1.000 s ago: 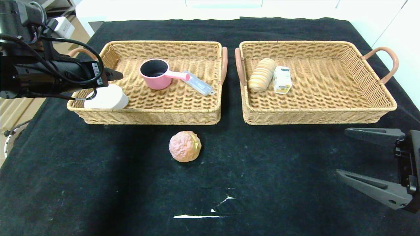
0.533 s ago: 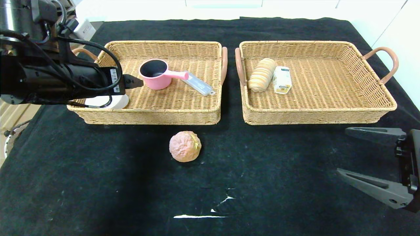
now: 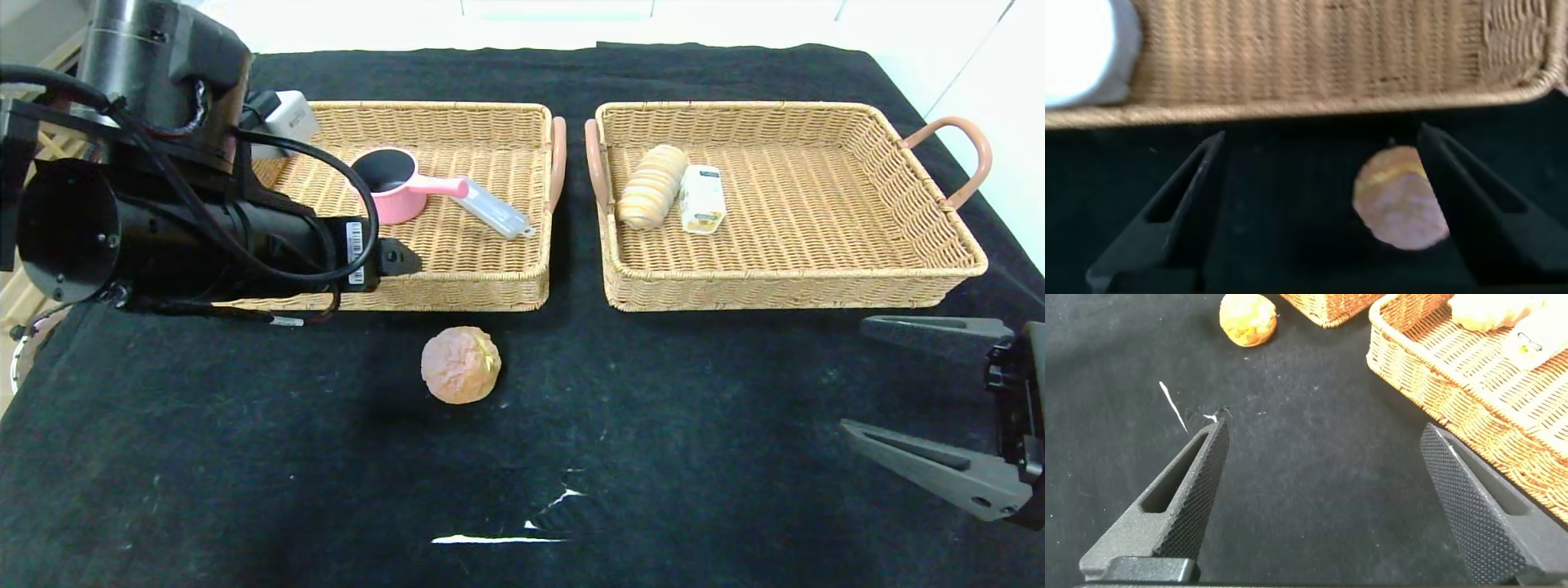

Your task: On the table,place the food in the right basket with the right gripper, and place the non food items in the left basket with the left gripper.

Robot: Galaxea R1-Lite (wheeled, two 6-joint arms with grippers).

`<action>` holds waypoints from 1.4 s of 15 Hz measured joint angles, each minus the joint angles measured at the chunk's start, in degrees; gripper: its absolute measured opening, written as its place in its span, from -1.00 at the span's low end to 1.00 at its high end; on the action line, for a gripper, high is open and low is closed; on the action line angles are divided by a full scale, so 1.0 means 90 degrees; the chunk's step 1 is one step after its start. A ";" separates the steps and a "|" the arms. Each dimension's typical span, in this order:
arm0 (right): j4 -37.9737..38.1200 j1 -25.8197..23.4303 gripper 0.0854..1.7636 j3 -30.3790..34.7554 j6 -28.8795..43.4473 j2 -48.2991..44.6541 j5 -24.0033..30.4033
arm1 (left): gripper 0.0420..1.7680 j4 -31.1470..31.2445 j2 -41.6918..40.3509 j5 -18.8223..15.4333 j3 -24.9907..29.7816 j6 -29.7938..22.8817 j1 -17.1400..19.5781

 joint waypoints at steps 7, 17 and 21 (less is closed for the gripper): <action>0.0000 -0.0005 0.94 -0.0020 0.0005 0.0005 -0.0007 | 0.91 0.0180 0.0374 0.0080 -0.0008 -0.0478 -0.0673; 0.0003 -0.0011 0.94 -0.0018 0.0000 0.0005 -0.0007 | 0.93 0.0474 0.1002 0.0175 0.0031 -0.0577 -0.1032; 0.0003 -0.0011 0.94 -0.0018 -0.0004 0.0003 -0.0007 | 0.93 0.0478 0.1189 0.0177 0.0053 -0.0561 -0.0977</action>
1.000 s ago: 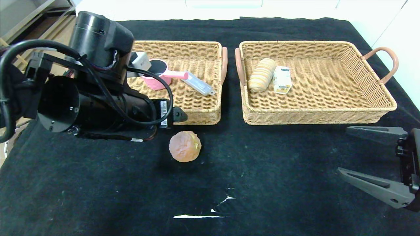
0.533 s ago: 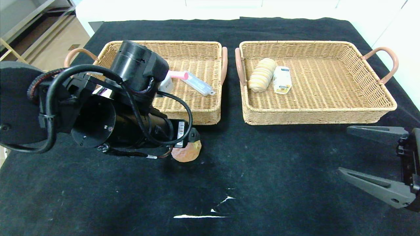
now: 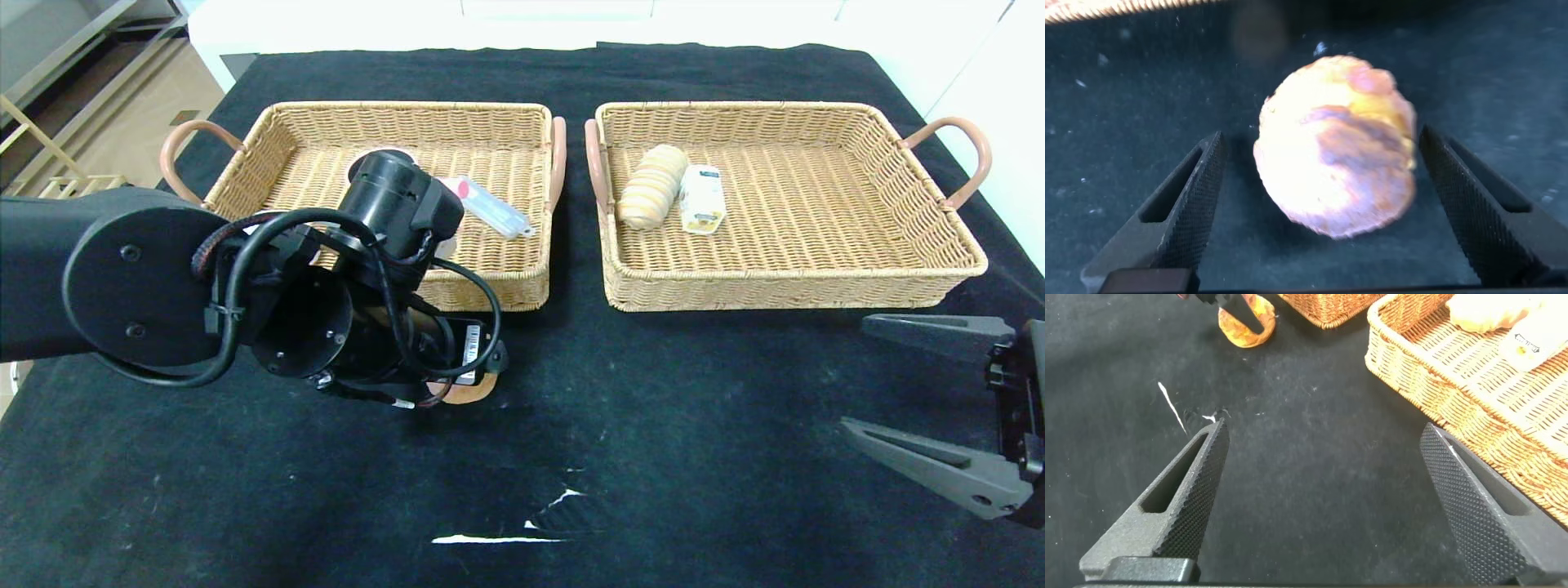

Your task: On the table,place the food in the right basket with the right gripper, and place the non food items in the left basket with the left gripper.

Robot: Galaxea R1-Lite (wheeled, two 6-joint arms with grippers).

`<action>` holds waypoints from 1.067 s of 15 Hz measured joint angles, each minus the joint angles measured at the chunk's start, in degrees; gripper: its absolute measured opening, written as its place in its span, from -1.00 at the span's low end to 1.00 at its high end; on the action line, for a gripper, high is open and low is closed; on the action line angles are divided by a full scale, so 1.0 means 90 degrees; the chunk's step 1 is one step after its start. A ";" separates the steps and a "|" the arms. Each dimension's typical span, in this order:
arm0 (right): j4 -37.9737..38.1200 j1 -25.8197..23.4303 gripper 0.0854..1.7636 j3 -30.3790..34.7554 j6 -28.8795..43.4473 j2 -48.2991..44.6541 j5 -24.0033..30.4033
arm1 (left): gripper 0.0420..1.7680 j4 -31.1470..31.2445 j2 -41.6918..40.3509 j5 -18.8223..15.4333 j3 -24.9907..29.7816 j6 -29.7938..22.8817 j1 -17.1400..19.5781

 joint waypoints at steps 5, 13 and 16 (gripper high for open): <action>0.0000 0.0011 0.94 0.0009 0.0003 -0.0003 0.0001 | 0.94 -0.0026 0.0116 -0.0015 0.0034 -0.0009 0.0068; -0.0003 0.0012 0.94 0.0019 -0.0008 -0.0003 0.0000 | 0.14 -0.0037 0.0140 -0.0022 0.0033 -0.0012 0.0089; -0.0003 0.0008 0.94 0.0018 -0.0008 -0.0003 0.0000 | -0.01 -0.0034 0.0140 -0.0030 0.0033 -0.0019 0.0095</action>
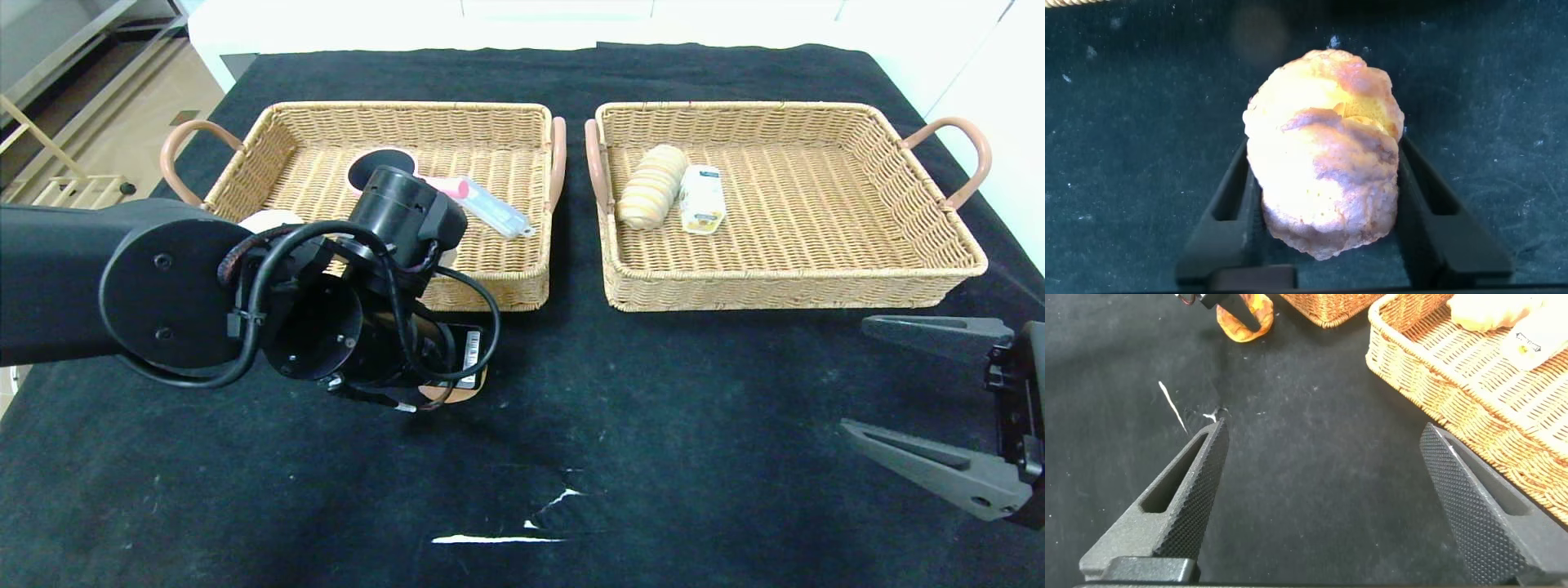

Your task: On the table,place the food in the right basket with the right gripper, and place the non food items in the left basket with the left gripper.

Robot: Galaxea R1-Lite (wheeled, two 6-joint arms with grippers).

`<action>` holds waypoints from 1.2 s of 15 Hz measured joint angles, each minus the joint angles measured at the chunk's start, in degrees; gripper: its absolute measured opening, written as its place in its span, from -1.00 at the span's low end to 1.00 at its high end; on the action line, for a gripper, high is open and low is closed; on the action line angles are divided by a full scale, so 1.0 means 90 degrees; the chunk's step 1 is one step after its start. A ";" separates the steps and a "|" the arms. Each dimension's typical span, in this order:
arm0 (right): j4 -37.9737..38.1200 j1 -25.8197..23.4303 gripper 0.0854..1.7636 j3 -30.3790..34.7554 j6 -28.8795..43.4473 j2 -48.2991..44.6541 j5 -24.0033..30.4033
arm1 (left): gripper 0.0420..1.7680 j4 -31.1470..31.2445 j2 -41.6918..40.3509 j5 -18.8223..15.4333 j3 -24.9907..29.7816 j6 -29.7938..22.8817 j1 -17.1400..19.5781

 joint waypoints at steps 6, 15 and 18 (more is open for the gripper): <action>0.0000 0.0003 0.94 0.0000 0.0000 -0.0004 0.0000 | -0.06 -0.0003 -0.0003 -0.0031 -0.0005 0.0004 0.0015; 0.0012 -0.0015 0.94 0.0000 0.0037 -0.0138 0.0001 | -0.06 0.0045 -0.0401 -0.0070 0.0001 0.0058 -0.0165; 0.0057 -0.0061 0.94 -0.0049 0.0049 -0.0168 -0.0018 | -0.06 0.0024 -0.0603 -0.0104 -0.0023 0.0068 -0.0469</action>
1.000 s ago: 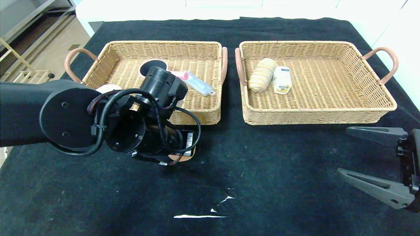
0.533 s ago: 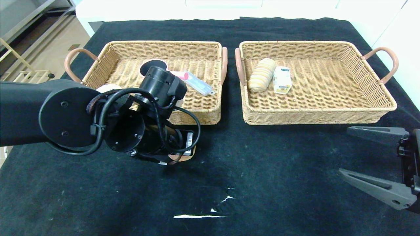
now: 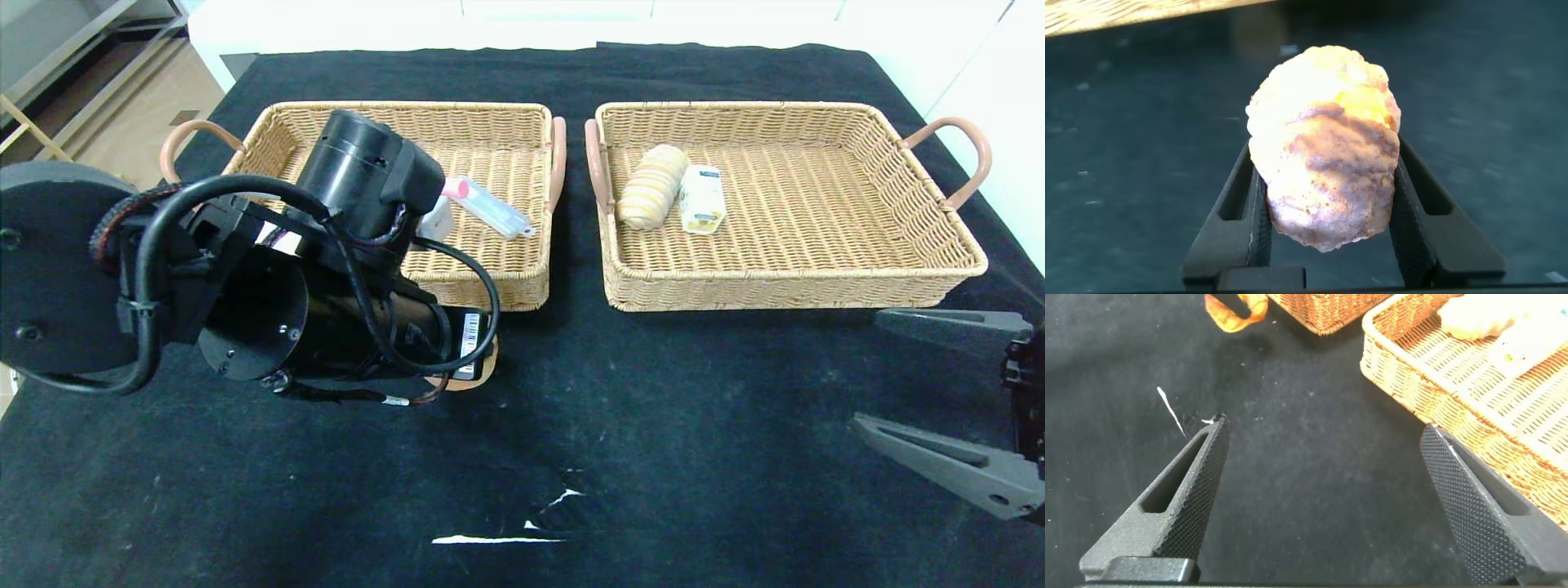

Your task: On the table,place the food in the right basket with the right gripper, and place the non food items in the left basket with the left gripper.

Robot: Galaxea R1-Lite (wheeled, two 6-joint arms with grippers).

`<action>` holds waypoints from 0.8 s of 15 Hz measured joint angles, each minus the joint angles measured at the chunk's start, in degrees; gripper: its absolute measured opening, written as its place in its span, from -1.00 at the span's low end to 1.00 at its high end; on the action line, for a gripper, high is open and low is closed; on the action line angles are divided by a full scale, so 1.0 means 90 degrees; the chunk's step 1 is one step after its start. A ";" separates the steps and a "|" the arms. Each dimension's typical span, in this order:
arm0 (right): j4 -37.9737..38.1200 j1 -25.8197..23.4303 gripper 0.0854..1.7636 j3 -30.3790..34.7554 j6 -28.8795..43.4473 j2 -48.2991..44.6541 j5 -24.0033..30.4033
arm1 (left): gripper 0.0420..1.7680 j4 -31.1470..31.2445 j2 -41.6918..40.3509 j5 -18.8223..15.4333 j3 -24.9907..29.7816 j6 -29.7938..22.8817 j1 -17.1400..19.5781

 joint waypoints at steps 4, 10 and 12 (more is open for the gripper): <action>0.0058 -0.0030 0.94 -0.0027 0.0003 -0.0089 0.0022 | -0.06 -0.0148 0.0150 0.0012 -0.0341 0.0171 -0.0538; 0.0233 -0.0070 0.94 -0.0092 0.0000 -0.0371 0.0018 | -0.06 -0.0194 0.1066 0.0000 -0.1489 0.0641 -0.1103; 0.0191 -0.0168 0.94 -0.0103 -0.0004 -0.0432 0.0031 | -0.06 -0.0190 0.1399 -0.0009 -0.1862 0.0792 -0.1231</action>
